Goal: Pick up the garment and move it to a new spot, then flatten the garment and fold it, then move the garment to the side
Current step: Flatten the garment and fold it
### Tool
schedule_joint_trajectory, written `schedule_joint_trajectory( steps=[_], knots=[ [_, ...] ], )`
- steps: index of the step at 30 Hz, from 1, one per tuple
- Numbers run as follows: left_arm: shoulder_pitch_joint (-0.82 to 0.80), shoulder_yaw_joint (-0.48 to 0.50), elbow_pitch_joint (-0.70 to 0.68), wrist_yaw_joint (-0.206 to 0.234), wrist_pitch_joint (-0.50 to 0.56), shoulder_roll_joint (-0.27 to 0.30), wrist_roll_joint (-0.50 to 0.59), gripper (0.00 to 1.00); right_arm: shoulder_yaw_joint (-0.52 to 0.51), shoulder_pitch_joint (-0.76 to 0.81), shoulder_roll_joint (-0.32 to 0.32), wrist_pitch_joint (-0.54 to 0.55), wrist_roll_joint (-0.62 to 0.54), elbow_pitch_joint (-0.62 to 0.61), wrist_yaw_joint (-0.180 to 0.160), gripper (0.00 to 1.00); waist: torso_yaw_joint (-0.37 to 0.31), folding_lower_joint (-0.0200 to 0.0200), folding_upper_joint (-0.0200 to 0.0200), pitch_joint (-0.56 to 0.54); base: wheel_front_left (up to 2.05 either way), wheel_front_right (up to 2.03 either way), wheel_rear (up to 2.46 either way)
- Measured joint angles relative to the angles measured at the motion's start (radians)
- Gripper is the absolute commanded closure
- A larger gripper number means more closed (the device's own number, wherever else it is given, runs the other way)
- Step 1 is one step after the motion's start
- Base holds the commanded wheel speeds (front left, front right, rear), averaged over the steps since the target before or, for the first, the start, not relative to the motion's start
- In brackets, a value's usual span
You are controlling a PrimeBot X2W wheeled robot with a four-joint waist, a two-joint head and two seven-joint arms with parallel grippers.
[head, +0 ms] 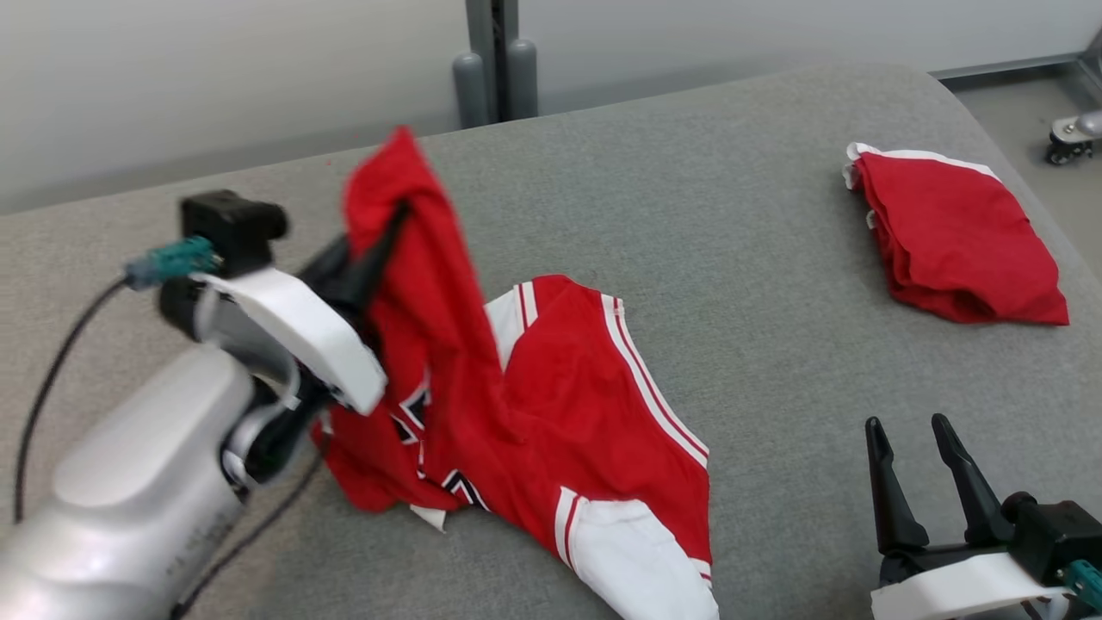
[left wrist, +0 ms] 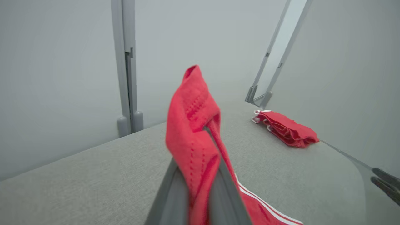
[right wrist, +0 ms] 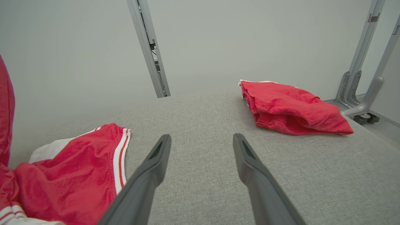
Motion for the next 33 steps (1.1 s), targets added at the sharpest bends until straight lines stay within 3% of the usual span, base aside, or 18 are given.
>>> schedule_joint_trajectory(
  steps=[4,6,11,14,16,17,18,19,23,28,33],
  knots=[
    [0.054,-0.063,-0.154,-0.063,-0.007,0.012,0.022,1.0,-0.014,0.009,0.0,0.0,-0.007,-0.003,0.0,0.0,0.031,0.0,0.0,-0.017,0.0,0.0,0.0],
    [0.118,-0.089,-0.225,-0.063,-0.006,0.044,0.024,1.0,-0.02,0.012,0.0,0.0,-0.013,-0.008,0.0,0.0,0.049,0.0,0.0,-0.023,0.0,0.0,0.0],
    [0.315,-0.127,-0.345,-0.018,-0.038,0.14,0.007,1.0,-0.032,0.015,0.0,0.0,-0.026,-0.021,0.0,0.0,0.099,0.0,0.0,-0.02,0.0,0.0,0.0],
    [0.402,-0.16,-0.333,0.022,-0.058,0.182,0.027,1.0,-0.038,0.019,0.0,0.0,-0.034,-0.021,0.0,0.0,0.133,-0.0001,0.0,-0.01,0.0,0.0,0.0],
    [0.454,-0.157,-0.305,0.036,-0.086,0.179,0.004,1.0,-0.039,0.018,0.0,0.0,-0.041,-0.021,0.0,0.0,0.156,0.0,0.0,-0.004,0.0,0.0,0.0],
    [0.475,-0.156,-0.285,0.04,-0.098,0.169,-0.003,0.96,-0.038,0.016,0.0,0.0,-0.044,-0.021,0.0,0.0,0.168,0.0,0.0,-0.001,0.0,0.0,0.0],
    [0.488,-0.164,-0.259,0.049,-0.1,0.162,0.002,0.54,-0.038,0.014,0.0,0.0,-0.047,-0.021,0.0,0.0,0.179,-0.0001,0.0,0.001,0.0,0.0,0.0],
    [0.498,-0.169,-0.224,0.06,-0.106,0.159,0.011,0.0,-0.037,0.01,0.0,0.0,-0.05,-0.021,0.0,0.0,0.189,0.0,0.0,0.003,0.0,0.0,0.0],
    [0.552,-0.18,-0.127,0.061,-0.124,0.132,0.005,0.0,-0.034,-0.004,0.001,0.0,-0.051,-0.02,0.0,0.0,0.215,0.0,0.0,0.006,0.0,0.0,0.0],
    [0.595,-0.127,-0.075,0.062,-0.15,0.111,-0.034,0.0,-0.036,-0.002,0.0,0.0,-0.052,-0.021,0.0,0.0,0.225,0.0,0.0,0.01,0.0,0.0,0.0],
    [0.646,-0.066,-0.09,0.13,-0.13,0.189,-0.095,0.0,-0.045,0.011,0.0,0.0,-0.053,-0.02,0.0,0.0,0.218,0.0,0.0,0.003,0.0,0.0,0.0]
  ],
)
